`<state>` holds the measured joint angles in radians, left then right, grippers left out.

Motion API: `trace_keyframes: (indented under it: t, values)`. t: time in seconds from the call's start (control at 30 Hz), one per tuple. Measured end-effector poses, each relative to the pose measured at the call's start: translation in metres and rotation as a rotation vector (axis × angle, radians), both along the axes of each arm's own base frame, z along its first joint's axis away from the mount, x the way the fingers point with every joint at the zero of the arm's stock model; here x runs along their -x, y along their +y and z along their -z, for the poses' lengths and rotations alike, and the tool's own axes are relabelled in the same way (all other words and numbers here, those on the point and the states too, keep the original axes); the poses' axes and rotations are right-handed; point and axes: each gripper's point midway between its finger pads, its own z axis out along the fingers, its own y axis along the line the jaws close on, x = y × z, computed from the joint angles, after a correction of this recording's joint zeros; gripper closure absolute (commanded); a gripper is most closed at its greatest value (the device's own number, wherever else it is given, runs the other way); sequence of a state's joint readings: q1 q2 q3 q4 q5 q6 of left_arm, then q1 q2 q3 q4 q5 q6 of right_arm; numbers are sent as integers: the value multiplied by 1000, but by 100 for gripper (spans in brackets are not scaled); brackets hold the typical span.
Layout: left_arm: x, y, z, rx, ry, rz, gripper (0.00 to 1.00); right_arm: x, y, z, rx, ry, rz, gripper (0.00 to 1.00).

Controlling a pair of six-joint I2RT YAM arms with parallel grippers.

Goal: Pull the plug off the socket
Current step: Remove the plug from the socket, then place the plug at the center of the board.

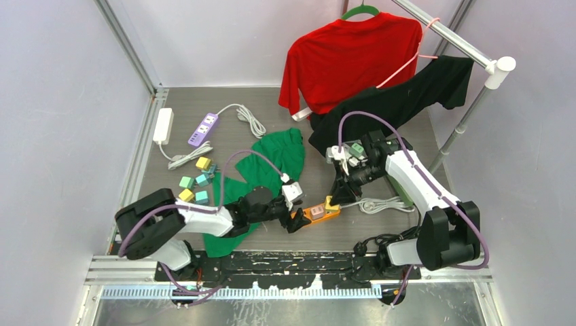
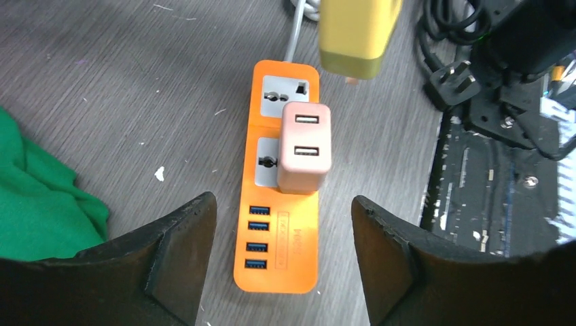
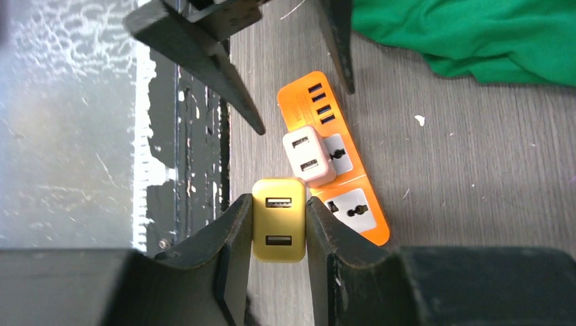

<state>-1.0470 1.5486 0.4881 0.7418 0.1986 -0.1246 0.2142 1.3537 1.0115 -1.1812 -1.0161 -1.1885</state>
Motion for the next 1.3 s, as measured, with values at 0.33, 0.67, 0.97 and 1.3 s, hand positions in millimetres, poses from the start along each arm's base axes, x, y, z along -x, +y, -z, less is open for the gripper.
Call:
trace_keyframes:
  t: [0.33, 0.67, 0.97, 1.3]
  values:
    - [21, 15, -53, 112, 143, -30, 22, -28, 15, -5, 8, 247, 280, 99]
    - [16, 12, -77, 229, 432, -219, 20, -41, 27, 5, 43, 463, 383, 99]
    - [7, -15, -109, 101, 349, -473, 20, -39, 30, 4, 51, 498, 394, 99]
    - [-21, -15, -61, -218, 186, -647, 20, -41, 30, 5, 55, 488, 397, 99]
